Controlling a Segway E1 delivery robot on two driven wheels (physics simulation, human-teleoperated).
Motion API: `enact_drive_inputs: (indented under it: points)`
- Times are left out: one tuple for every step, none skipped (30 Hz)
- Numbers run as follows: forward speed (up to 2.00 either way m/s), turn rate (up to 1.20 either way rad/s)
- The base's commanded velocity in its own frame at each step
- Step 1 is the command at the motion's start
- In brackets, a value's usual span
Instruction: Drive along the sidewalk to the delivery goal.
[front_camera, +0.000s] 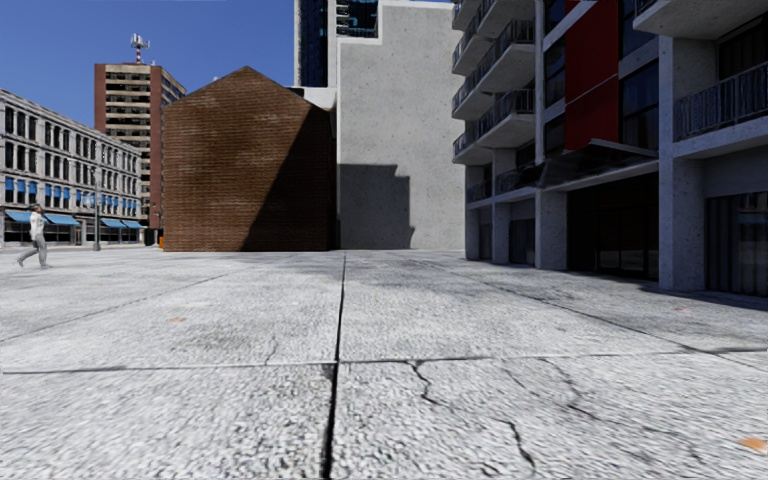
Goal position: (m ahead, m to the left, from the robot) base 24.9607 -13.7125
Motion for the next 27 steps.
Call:
enact_drive_inputs:
  points:
    - [2.0, 0.0]
    - [2.0, 0.0]
    - [2.0, 0.0]
    - [2.0, 0.0]
    - [2.0, 0.0]
    - [2.0, 0.0]
    - [2.0, 0.0]
    - [2.0, 0.0]
    - [2.0, 0.0]
    - [2.0, 0.0]
    - [2.0, 0.0]
    - [2.0, 0.0]
    - [2.0, 0.0]
    - [2.0, 0.0]
    - [2.0, 0.34]
    - [2.0, 0.84]
    - [2.0, 1.2]
    - [2.0, 1.2]
    - [2.0, 0.49]
    - [2.0, 0.49]
    - [2.0, 0.07]
    - [2.0, 0.0]
    - [2.0, 0.0]
    - [2.0, 0.0]
    - [2.0, 0.0]
    - [2.0, 0.0]
    - [2.0, 0.0]
